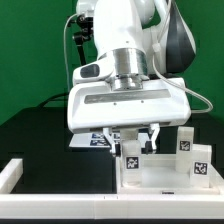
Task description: Assemble square table
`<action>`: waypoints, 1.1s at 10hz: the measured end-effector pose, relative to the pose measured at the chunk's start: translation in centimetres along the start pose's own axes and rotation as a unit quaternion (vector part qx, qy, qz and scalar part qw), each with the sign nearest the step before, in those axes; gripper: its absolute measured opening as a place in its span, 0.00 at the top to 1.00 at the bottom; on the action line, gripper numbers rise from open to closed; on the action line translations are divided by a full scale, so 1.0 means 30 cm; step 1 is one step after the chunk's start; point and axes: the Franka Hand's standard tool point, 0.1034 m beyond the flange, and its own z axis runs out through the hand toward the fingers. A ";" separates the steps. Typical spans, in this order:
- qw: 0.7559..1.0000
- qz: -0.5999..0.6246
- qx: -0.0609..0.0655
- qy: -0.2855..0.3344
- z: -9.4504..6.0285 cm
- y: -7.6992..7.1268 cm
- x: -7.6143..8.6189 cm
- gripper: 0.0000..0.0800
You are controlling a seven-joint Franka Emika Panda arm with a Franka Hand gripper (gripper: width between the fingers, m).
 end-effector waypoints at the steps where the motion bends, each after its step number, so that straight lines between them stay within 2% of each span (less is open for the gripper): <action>1: 1.000 0.000 0.000 0.000 0.000 0.000 -0.001 0.36; 2: 1.000 0.000 0.000 0.000 0.001 0.000 -0.001 0.23; 3: 1.000 0.000 0.000 0.000 0.001 0.000 -0.001 0.20; 8: 1.000 0.000 0.000 -0.001 0.001 0.000 -0.003 0.19; 9: 1.000 0.016 0.003 -0.017 0.000 0.001 -0.015 0.19; 10: 0.997 0.048 0.009 -0.052 -0.032 0.003 -0.014 0.19; 11: 0.989 0.102 0.022 -0.107 -0.068 -0.023 0.001 0.19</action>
Offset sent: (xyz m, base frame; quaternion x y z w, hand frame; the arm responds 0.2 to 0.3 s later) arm 0.0000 0.0000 0.0000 0.0000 0.0000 0.0000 1.0000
